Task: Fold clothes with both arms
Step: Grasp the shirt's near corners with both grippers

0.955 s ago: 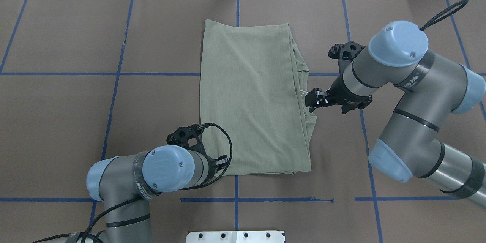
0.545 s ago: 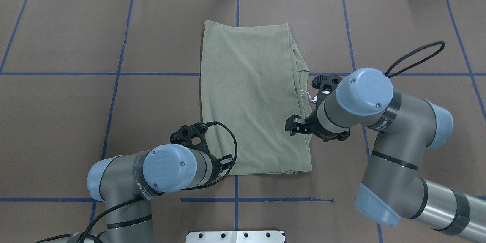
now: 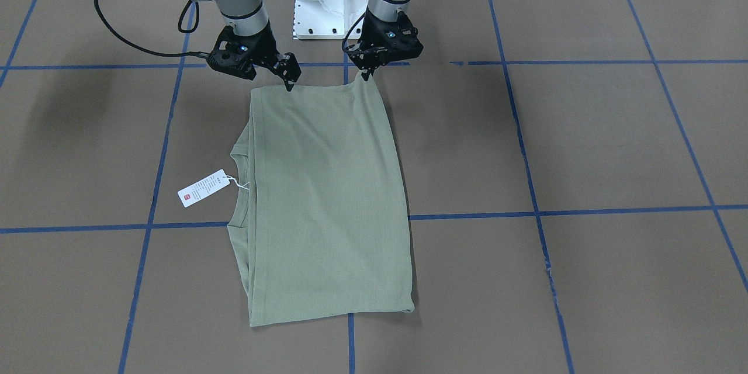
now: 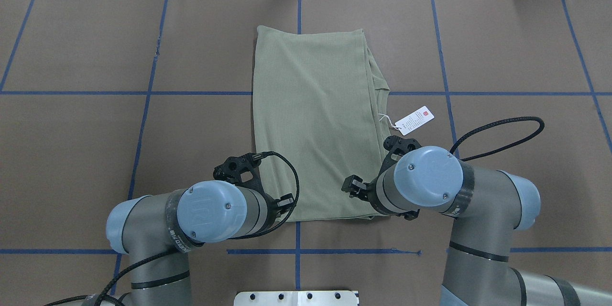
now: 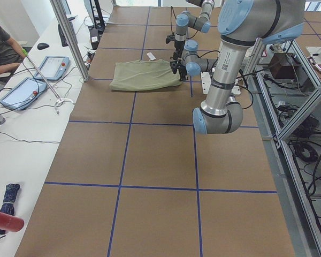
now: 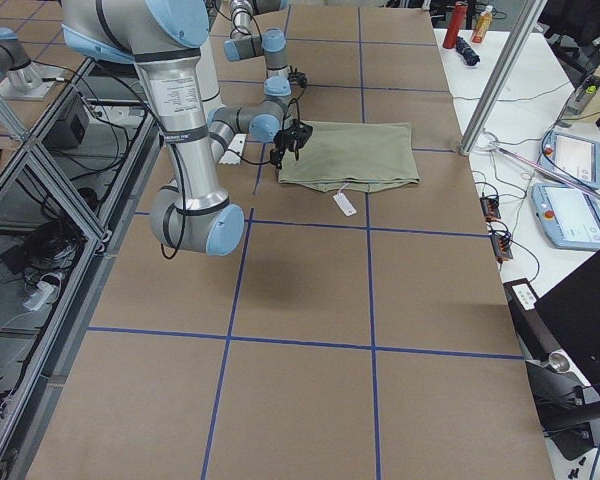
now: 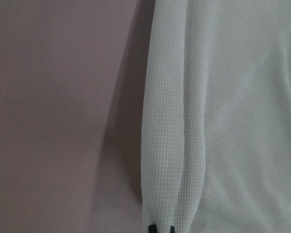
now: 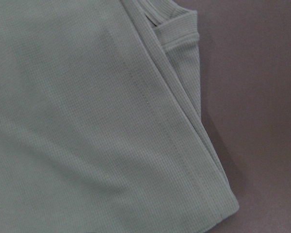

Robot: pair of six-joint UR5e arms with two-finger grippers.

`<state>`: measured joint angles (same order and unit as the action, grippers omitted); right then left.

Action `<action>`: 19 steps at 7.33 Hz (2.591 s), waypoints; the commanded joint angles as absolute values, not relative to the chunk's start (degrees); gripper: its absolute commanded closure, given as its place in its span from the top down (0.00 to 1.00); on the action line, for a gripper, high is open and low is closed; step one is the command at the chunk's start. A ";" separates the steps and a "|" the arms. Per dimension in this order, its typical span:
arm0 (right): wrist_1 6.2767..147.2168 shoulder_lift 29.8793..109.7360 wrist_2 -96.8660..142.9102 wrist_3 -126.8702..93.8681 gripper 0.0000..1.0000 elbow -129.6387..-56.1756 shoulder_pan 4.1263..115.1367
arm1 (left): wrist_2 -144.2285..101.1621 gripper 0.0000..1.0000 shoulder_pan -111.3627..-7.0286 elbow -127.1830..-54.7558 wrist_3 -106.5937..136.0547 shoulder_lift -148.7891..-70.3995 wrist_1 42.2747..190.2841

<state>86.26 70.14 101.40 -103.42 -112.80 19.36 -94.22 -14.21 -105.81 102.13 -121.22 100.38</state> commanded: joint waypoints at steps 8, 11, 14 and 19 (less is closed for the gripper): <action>86.13 70.58 100.20 -112.41 1.00 -108.20 17.14 | -94.22 0.00 -14.15 -105.91 102.13 -121.20 100.37; 85.25 70.14 100.28 -112.50 0.98 -107.40 17.31 | -94.22 0.00 -14.24 -105.91 102.04 -121.20 100.28; 85.17 70.05 100.37 -112.41 0.18 -108.72 17.67 | -94.22 0.00 -14.50 -105.91 102.04 -121.20 100.11; 85.08 68.73 100.46 -112.50 0.00 -109.15 17.84 | -94.13 0.00 -14.59 -106.43 102.04 -121.38 100.11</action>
<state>85.15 69.25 100.39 -112.23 -108.67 17.70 -94.14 -14.52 -106.09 102.04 -121.32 100.13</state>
